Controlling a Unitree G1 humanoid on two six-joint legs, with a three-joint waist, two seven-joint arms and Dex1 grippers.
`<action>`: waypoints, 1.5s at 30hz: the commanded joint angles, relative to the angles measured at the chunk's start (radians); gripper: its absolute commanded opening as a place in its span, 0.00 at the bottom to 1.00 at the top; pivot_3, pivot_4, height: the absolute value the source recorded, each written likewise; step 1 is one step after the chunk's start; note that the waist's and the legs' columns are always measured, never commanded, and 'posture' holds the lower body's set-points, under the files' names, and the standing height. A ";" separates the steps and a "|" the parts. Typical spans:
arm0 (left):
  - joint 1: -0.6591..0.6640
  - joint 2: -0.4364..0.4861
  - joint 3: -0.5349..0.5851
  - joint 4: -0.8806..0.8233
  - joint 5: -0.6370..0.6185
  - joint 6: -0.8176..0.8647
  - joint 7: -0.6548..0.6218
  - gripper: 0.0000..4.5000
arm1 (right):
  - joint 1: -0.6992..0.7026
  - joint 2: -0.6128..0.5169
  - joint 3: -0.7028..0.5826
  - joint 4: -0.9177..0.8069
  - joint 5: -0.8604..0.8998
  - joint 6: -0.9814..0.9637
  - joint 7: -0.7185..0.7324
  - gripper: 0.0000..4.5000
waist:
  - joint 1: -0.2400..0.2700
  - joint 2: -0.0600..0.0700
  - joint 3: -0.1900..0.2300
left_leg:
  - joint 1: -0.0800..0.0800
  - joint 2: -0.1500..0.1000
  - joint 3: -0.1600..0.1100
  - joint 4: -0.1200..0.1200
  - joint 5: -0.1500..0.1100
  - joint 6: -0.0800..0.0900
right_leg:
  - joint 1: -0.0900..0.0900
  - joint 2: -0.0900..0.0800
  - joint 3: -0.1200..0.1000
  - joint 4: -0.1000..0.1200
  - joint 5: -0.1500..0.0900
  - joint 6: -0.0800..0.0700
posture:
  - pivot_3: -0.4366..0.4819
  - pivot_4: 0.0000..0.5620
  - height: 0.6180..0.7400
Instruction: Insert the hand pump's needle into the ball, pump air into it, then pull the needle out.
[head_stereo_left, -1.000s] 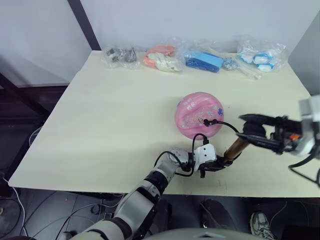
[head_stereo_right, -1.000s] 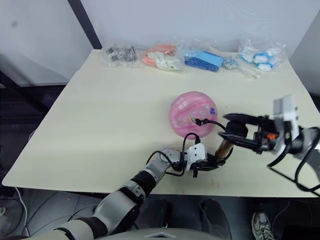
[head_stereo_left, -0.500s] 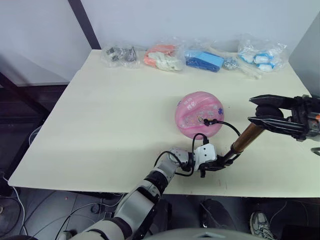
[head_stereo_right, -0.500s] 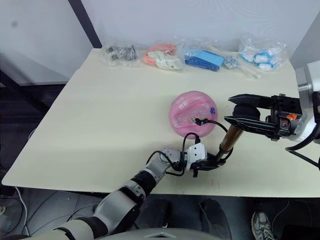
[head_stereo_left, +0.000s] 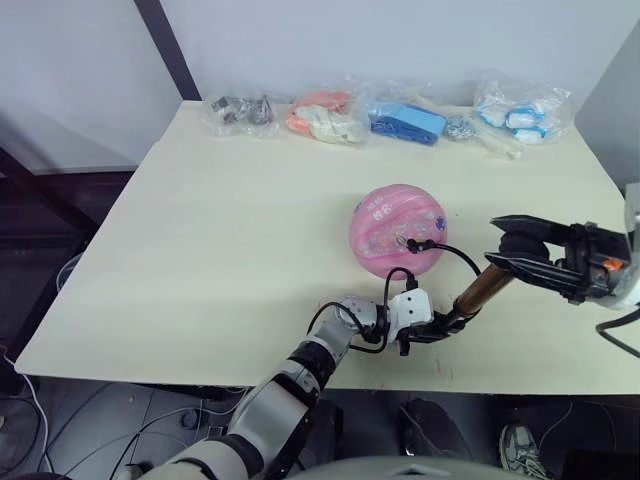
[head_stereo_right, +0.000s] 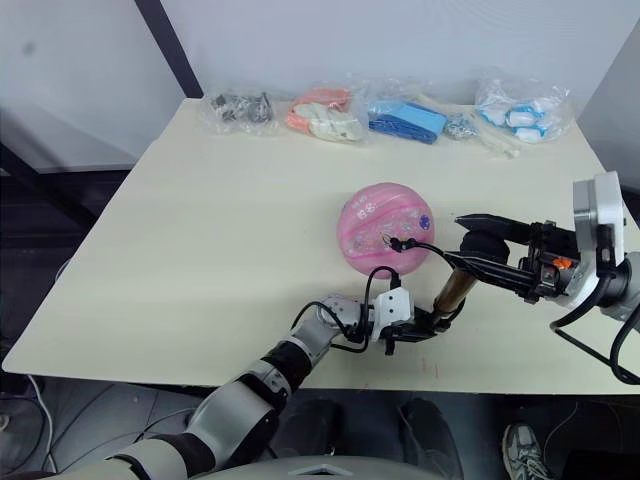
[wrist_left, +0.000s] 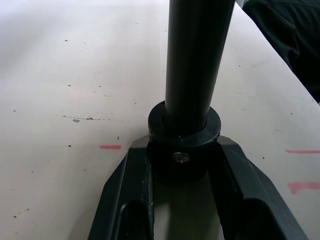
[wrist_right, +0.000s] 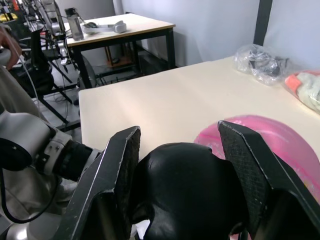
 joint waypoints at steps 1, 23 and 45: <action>0.024 0.015 0.010 0.037 0.005 0.032 0.015 0.24 | 0.048 0.023 0.082 -0.011 -0.034 0.003 0.036 0.45 | 0.000 0.000 0.000 | 0.000 0.000 0.000 0.000 0.000 0.000 | 0.000 0.000 0.000 0.000 0.000 0.000 | 0.48 0.27 0.97; 0.022 0.018 0.016 0.028 0.005 0.041 0.014 0.24 | 0.107 0.213 0.334 0.146 -0.395 -0.296 0.072 0.45 | -0.007 -0.002 -0.003 | 0.008 0.000 0.000 -0.002 0.000 0.000 | 0.006 0.001 0.000 0.000 0.000 0.000 | 0.48 0.27 0.97; 0.018 0.016 0.021 0.041 0.009 0.034 0.011 0.24 | -0.050 -0.009 -0.017 -0.043 -0.068 -0.111 -0.012 0.45 | -0.010 0.000 0.003 | 0.005 0.000 0.001 -0.001 0.000 0.000 | 0.005 -0.001 0.001 0.000 0.000 0.000 | 0.48 0.27 0.97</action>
